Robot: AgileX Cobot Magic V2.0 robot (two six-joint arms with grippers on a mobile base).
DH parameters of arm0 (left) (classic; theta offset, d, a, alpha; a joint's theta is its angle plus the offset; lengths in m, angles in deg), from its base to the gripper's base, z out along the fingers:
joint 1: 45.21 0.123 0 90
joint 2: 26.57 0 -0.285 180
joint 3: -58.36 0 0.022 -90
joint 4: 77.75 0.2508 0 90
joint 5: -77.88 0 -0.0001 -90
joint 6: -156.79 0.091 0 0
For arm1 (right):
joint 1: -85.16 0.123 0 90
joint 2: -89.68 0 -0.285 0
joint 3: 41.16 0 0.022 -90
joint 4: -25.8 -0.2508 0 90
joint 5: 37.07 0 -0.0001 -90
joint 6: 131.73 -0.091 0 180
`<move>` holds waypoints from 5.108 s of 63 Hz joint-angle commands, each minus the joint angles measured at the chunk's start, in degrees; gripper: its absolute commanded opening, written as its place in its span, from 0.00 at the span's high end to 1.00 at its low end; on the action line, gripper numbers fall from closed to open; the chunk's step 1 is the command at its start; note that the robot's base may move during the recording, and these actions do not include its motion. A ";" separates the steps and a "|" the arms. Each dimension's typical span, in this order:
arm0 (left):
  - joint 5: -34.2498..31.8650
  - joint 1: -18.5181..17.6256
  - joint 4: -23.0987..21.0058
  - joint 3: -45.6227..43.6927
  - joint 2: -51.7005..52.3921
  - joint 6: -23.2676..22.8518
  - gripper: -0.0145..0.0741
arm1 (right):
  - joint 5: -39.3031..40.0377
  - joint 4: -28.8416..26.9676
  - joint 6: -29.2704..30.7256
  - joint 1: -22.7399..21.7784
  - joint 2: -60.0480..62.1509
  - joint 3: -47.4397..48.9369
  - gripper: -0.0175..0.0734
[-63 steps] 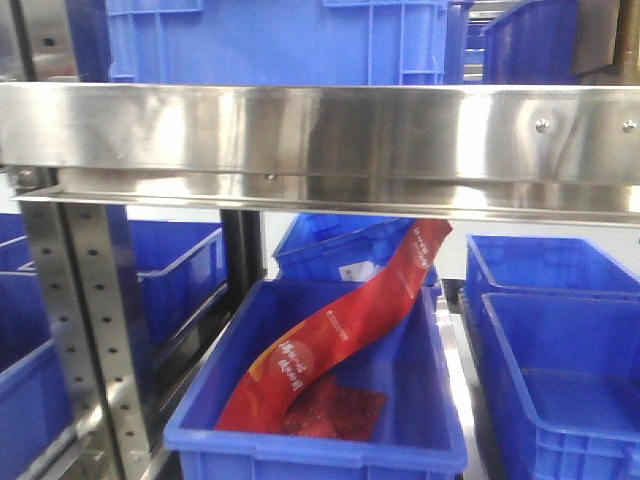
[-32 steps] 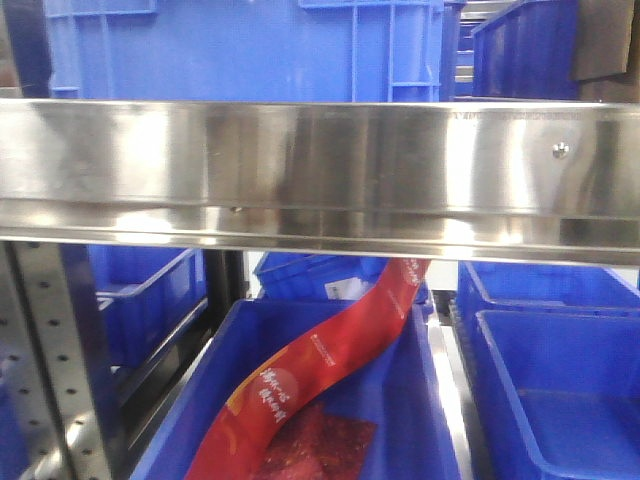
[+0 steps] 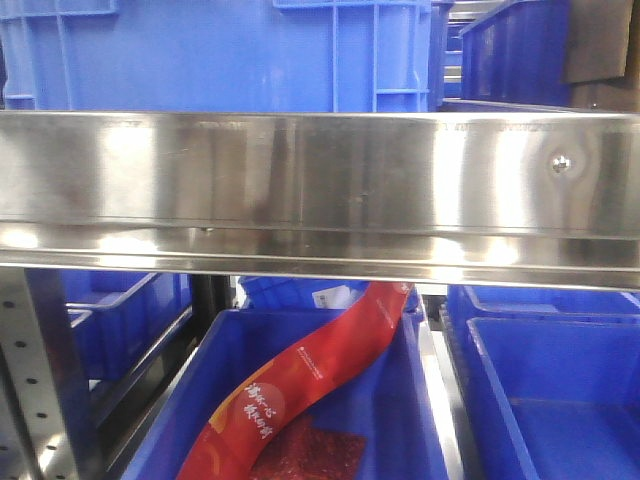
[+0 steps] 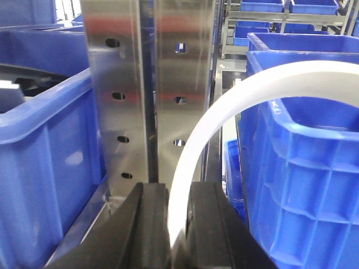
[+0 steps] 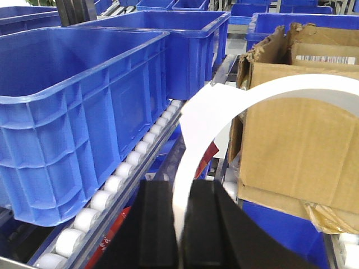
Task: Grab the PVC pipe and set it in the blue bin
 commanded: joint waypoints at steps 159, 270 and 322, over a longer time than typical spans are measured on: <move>-10.09 -5.33 -1.68 -7.12 -0.96 0.00 0.96 | 8.19 -7.76 0.53 6.84 -1.78 3.03 0.99; -12.35 -12.55 3.61 -18.22 -14.72 0.00 0.96 | 19.20 -6.34 6.12 22.93 -55.03 38.85 0.85; -15.75 -12.55 3.74 -24.38 -22.94 0.00 0.96 | 14.13 -4.14 6.12 22.82 -47.62 38.85 0.68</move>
